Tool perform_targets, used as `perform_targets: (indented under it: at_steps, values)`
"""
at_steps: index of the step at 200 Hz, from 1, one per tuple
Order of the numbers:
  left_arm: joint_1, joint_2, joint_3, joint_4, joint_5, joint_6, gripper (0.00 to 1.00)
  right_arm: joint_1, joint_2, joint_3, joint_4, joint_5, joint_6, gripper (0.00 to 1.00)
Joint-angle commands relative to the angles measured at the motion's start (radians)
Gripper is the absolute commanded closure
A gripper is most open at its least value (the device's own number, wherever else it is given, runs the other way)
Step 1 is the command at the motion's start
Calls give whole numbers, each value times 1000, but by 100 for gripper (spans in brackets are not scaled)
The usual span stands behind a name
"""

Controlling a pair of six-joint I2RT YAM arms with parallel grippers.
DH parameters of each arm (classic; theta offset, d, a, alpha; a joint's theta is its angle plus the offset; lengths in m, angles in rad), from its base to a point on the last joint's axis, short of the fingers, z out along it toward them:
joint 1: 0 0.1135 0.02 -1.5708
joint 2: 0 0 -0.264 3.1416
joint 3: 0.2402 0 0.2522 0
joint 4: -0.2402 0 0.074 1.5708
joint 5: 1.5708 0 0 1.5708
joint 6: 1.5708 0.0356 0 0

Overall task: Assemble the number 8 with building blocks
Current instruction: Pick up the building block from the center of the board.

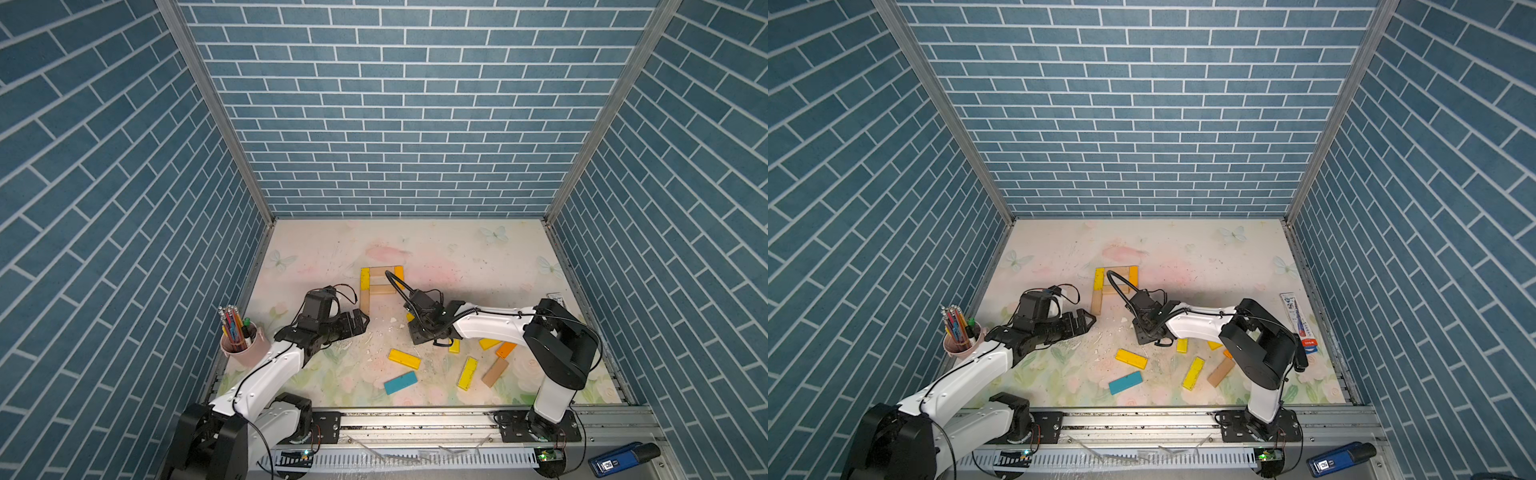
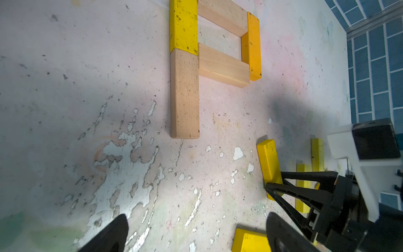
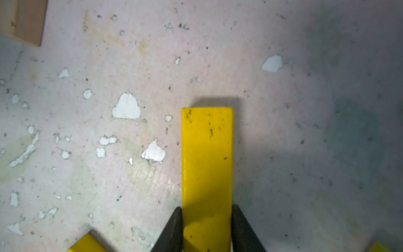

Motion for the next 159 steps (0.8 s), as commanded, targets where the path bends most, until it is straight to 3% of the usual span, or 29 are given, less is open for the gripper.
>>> perform_targets:
  at_steps: [1,48,159]
  values:
    - [8,-20,3,4,-2,-8,0,-5,35,23,-92,65,104,67]
    - [8,-60,-5,11,-15,-45,0,-23,67,110,-128,79,202,73]
    - [52,2,-25,115,58,-126,0,-91,225,374,-204,-21,237,73]
